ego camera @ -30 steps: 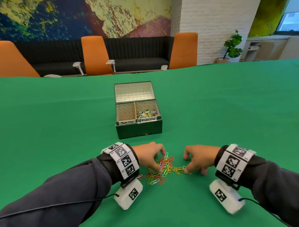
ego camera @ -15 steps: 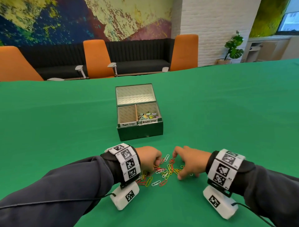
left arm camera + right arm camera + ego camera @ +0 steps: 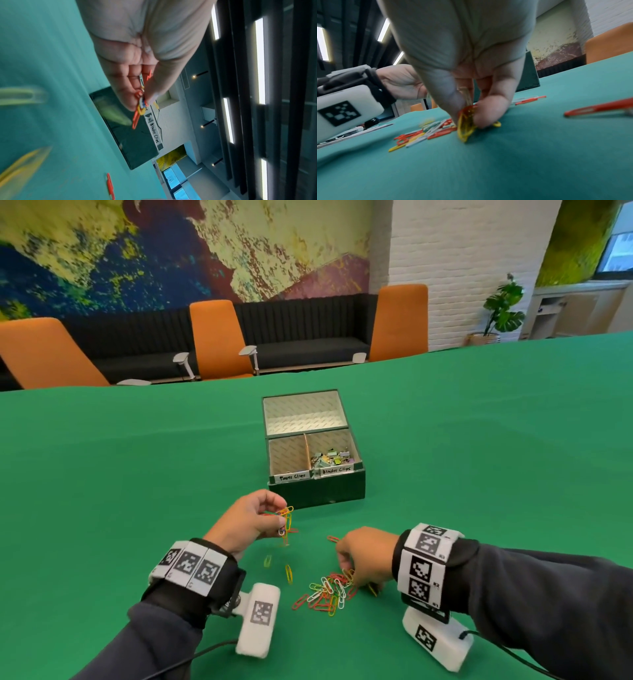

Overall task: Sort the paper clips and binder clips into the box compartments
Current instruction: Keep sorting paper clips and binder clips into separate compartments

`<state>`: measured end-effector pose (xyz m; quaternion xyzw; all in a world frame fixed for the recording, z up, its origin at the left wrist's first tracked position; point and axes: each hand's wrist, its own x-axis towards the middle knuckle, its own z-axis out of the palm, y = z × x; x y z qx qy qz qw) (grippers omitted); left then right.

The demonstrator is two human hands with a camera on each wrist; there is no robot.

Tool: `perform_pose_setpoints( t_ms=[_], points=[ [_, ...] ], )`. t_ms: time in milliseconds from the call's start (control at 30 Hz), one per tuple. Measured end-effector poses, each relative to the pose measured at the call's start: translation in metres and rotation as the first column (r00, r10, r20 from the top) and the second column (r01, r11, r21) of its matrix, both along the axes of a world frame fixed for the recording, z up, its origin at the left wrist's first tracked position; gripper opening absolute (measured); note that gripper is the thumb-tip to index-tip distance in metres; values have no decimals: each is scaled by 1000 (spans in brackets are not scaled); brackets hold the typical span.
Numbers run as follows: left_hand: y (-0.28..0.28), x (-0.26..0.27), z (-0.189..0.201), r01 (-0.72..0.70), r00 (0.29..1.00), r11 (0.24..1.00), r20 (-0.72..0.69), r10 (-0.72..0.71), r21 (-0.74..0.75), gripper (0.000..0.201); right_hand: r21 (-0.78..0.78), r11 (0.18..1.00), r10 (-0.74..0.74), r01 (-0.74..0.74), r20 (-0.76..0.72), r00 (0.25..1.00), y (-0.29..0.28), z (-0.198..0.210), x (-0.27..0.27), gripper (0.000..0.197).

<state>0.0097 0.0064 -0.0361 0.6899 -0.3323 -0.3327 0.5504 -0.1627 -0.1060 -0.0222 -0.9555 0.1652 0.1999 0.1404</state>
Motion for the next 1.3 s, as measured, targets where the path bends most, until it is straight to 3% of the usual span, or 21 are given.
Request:
perform_pose_setpoints(
  t_ms=[100, 267, 500, 633, 767, 933, 1067, 1133, 1200, 1300],
  points=[
    [-1, 0, -3, -45, 999, 998, -30, 44, -34, 26, 126, 988, -96, 94, 15, 995, -7, -5, 6, 18],
    [-19, 7, 20, -80, 996, 995, 23, 81, -65, 26, 384, 899, -239, 209, 32, 970, -25, -5, 14, 27],
    [-66, 40, 70, -178, 948, 984, 270, 171, 0, 19, 582, 785, -362, 213, 150, 920, -42, 15, 24, 27],
    [-83, 52, 71, -261, 897, 965, 378, 228, 37, 28, 639, 746, -420, 187, 234, 877, -48, 31, 31, 26],
    [-78, 53, 62, -275, 847, 961, 481, 227, 29, 21, 703, 690, -516, 172, 312, 798, -53, 49, 45, 24],
    [-59, 52, 54, -250, 874, 965, 410, 262, -84, 22, 776, 604, -642, 182, 339, 688, -59, 69, 88, 19],
    [-29, 54, 50, -242, 921, 961, 280, 271, -132, 25, 726, 650, -657, 227, 386, 647, -55, 75, 121, 20],
    [-12, 54, 47, -204, 928, 976, 303, 217, -74, 23, 676, 701, -619, 230, 415, 667, -50, 74, 127, 21],
    [7, 55, 43, -110, 909, 986, 414, 50, 123, 18, 630, 747, -578, 213, 457, 676, -46, 71, 127, 25],
    [32, 52, 31, 26, 823, 865, 480, -303, 502, 17, 519, 839, -451, 161, 499, 740, -39, 68, 111, 28]
  ],
)
